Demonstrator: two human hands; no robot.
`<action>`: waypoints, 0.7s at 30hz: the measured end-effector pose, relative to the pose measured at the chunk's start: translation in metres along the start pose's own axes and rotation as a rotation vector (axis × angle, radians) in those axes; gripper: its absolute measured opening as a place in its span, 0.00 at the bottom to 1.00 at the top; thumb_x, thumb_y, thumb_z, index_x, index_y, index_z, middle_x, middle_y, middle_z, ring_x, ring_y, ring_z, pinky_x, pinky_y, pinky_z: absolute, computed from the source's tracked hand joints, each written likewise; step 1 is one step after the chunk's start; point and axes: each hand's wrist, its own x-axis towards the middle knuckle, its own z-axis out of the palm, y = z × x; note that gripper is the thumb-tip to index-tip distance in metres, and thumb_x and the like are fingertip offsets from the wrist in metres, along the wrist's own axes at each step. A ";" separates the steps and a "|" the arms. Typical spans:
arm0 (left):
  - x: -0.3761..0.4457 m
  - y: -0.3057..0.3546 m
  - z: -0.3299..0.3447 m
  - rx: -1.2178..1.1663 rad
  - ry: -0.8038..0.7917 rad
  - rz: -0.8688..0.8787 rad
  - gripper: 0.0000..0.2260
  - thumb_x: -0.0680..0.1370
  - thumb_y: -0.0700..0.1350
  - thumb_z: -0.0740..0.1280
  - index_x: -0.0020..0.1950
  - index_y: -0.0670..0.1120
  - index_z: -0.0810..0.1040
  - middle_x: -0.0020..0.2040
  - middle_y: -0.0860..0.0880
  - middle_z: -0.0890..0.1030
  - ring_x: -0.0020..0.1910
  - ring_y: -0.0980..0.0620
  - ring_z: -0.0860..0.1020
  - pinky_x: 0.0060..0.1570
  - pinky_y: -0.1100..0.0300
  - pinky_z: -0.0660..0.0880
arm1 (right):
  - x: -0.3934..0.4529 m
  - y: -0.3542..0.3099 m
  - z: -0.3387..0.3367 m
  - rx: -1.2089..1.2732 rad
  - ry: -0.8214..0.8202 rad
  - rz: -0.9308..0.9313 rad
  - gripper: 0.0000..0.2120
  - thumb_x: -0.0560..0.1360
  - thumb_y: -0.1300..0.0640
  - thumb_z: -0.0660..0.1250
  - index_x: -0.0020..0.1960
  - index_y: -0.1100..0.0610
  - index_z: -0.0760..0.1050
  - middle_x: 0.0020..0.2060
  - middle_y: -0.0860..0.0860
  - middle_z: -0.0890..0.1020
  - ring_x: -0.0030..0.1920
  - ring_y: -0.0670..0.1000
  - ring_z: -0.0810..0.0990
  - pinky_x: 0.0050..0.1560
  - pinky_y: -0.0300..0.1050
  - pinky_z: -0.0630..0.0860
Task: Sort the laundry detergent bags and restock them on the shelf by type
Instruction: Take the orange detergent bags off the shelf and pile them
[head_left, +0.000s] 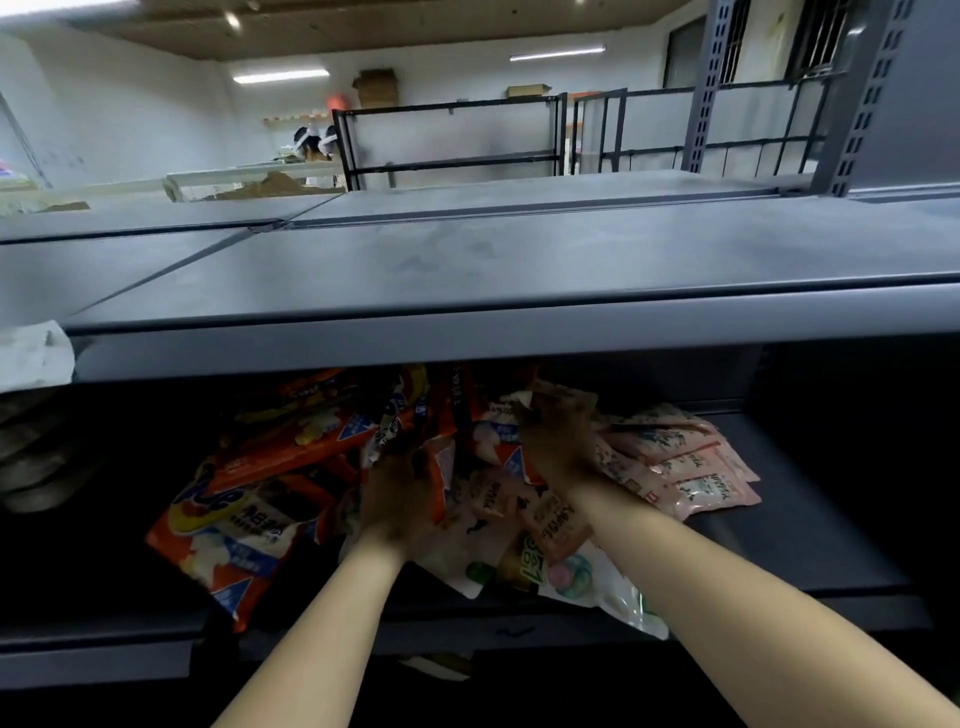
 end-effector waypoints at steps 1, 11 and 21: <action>-0.001 0.003 0.001 0.007 -0.008 -0.027 0.13 0.82 0.39 0.56 0.64 0.45 0.75 0.57 0.46 0.79 0.56 0.47 0.78 0.41 0.71 0.70 | -0.006 0.000 -0.008 0.033 0.016 -0.021 0.14 0.82 0.52 0.55 0.60 0.54 0.75 0.54 0.51 0.80 0.54 0.52 0.79 0.58 0.49 0.74; -0.025 0.067 0.029 -0.157 0.294 -0.076 0.15 0.83 0.42 0.55 0.65 0.37 0.74 0.62 0.39 0.77 0.61 0.42 0.74 0.57 0.59 0.67 | -0.052 0.031 -0.082 0.251 0.168 0.041 0.14 0.81 0.50 0.58 0.59 0.56 0.75 0.55 0.53 0.80 0.54 0.56 0.78 0.54 0.48 0.74; -0.102 0.114 0.051 -0.179 0.632 0.052 0.11 0.81 0.37 0.57 0.52 0.37 0.78 0.42 0.40 0.80 0.41 0.43 0.77 0.41 0.62 0.66 | -0.078 0.056 -0.159 0.386 0.205 -0.063 0.13 0.79 0.58 0.60 0.45 0.41 0.77 0.46 0.52 0.84 0.47 0.55 0.83 0.50 0.56 0.80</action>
